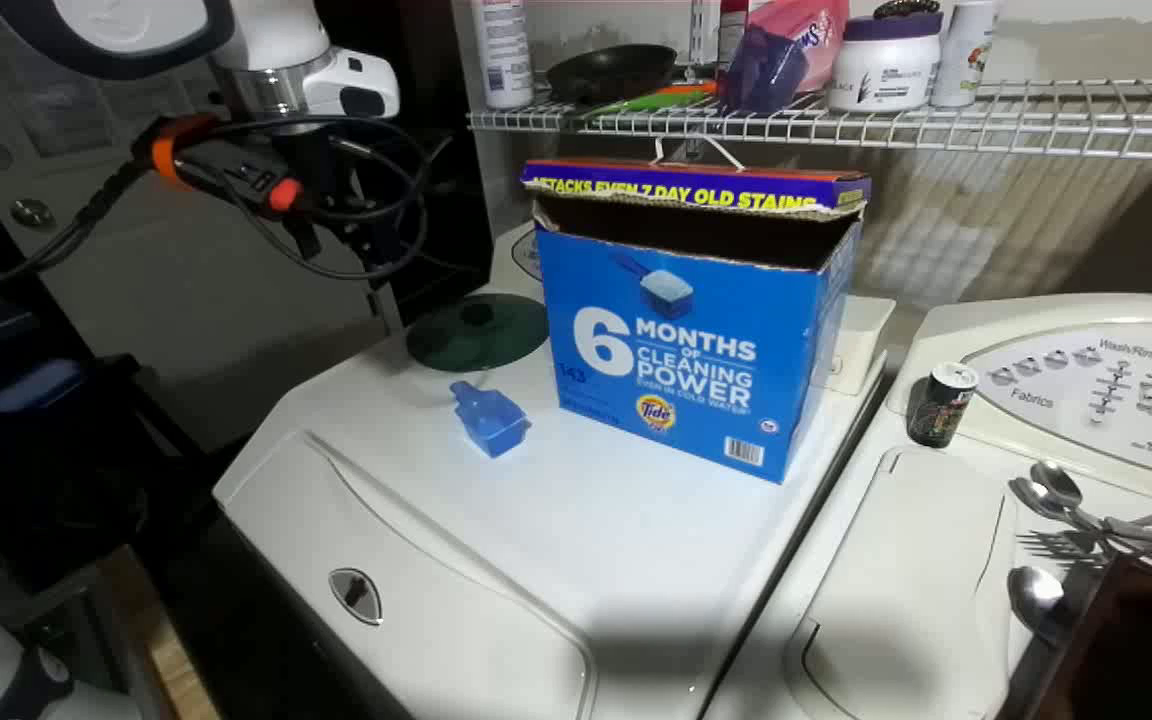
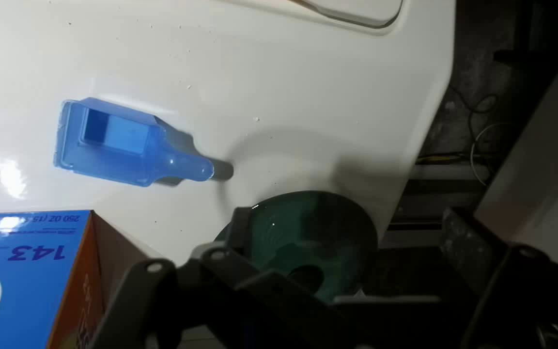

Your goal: Pick up the blue scoop from the shelf and place it in the washing powder box on top of the washing machine

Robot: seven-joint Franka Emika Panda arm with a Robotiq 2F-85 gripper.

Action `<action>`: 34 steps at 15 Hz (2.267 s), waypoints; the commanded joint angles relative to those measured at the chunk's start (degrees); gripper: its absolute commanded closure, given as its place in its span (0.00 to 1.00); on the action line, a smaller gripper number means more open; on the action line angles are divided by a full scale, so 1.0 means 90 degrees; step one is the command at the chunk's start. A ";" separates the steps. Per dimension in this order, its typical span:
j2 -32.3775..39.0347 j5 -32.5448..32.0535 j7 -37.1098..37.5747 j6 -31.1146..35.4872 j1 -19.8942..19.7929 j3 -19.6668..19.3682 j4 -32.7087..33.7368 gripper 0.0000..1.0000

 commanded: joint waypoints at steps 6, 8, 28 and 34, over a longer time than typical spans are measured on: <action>0.0045 -0.0087 0.0014 -0.0080 -0.0203 0.0190 0.0109 0.00; 0.0230 -0.0628 0.0386 -0.0130 -0.0548 0.0337 0.0404 0.00; 0.2234 -0.5293 0.1689 0.0539 -0.1502 0.0825 0.3690 0.00; 0.2379 -0.5311 0.1726 0.0546 -0.1497 0.0821 0.3852 0.00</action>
